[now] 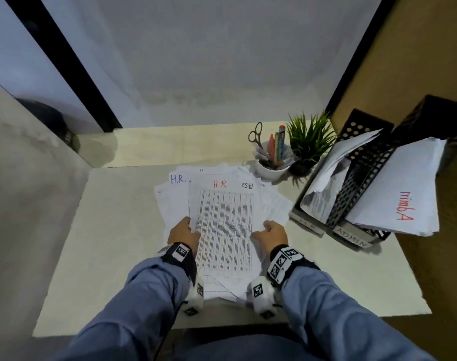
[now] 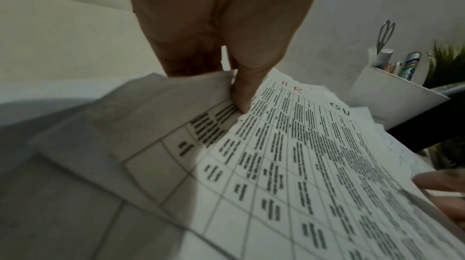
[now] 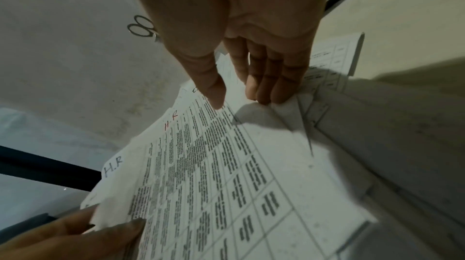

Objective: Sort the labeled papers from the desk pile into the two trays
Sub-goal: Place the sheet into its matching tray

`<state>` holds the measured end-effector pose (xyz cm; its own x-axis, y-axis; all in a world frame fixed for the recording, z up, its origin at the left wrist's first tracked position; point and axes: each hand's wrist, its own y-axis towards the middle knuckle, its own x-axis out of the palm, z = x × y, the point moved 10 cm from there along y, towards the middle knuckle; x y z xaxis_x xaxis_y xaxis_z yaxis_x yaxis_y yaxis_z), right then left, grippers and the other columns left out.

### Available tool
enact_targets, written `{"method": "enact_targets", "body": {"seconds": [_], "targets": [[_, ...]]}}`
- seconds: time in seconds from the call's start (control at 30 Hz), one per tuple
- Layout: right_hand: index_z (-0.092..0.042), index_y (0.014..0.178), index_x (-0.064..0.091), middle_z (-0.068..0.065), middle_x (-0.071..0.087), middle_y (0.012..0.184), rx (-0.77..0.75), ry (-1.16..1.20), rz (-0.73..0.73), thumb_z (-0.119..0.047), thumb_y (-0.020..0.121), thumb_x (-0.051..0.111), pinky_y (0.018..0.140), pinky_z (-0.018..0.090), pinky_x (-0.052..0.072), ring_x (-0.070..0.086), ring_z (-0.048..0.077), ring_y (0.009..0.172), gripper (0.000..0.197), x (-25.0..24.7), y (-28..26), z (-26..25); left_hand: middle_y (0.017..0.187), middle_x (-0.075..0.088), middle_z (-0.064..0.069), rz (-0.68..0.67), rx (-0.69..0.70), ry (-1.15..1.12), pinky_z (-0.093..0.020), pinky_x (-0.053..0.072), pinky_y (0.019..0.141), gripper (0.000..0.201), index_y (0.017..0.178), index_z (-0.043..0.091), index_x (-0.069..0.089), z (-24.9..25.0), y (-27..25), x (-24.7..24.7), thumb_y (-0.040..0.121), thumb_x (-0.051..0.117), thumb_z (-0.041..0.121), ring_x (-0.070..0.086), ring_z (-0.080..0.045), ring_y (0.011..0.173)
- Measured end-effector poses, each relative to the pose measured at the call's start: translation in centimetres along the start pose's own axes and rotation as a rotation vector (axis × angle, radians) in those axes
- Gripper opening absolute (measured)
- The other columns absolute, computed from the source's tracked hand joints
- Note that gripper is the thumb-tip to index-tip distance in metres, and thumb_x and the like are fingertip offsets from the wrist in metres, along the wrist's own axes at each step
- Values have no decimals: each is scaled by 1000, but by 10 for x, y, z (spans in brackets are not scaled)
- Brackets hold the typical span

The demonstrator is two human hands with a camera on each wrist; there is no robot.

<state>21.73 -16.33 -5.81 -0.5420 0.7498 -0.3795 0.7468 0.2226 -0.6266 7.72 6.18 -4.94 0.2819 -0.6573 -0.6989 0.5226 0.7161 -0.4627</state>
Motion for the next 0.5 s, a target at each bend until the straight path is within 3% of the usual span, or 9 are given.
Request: {"method": "enact_targets", "body": {"seconds": [0.07,0.13,0.2,0.3,0.37,0.43,0.5], "targets": [[-6,139,42,10,47,139,24,24,-9,-9,81,67,95,26,38,48,26,124,63,0,0,2,82,59,-7,6,89,-65,-23,37,64,10,93,7,65,7,-4,-1,88,58,11,54,-22,74],[-4,140,40,12,43,144,3,41,-13,-7,80,68,98,27,36,46,27,127,66,-3,0,-3,66,59,-2,-25,94,-206,-22,37,54,25,68,16,66,2,-3,2,87,56,3,50,-20,59],[-3,136,44,13,47,140,-12,102,-2,-3,78,70,99,33,40,48,29,124,64,-8,1,-6,70,66,0,-83,54,-315,-19,38,52,46,55,20,67,-5,-2,6,83,47,-11,53,-16,59],[-7,103,61,14,66,107,-44,347,-31,10,72,67,76,34,51,61,33,101,36,-7,2,-8,91,71,-9,-138,11,-421,-20,42,73,48,48,6,61,-7,-5,9,70,31,-24,63,-20,86],[-11,75,65,12,68,85,-69,456,-13,15,66,63,78,37,50,63,33,89,28,-8,4,-9,92,70,-15,-128,-13,-452,-27,43,81,43,47,1,56,-6,-8,10,63,25,-25,62,-26,90],[-8,53,62,10,59,68,-83,546,-18,21,62,55,72,33,47,58,27,73,31,-8,5,-11,88,70,-14,-70,-25,-443,-35,48,83,41,47,3,56,-6,-6,7,60,26,-22,63,-30,88],[-5,48,60,9,56,54,-91,616,-41,29,63,45,57,23,47,55,21,56,40,-7,3,-15,89,68,-4,92,-82,-357,-28,47,77,41,56,11,62,-14,0,-11,70,36,-18,61,-26,85]]}}
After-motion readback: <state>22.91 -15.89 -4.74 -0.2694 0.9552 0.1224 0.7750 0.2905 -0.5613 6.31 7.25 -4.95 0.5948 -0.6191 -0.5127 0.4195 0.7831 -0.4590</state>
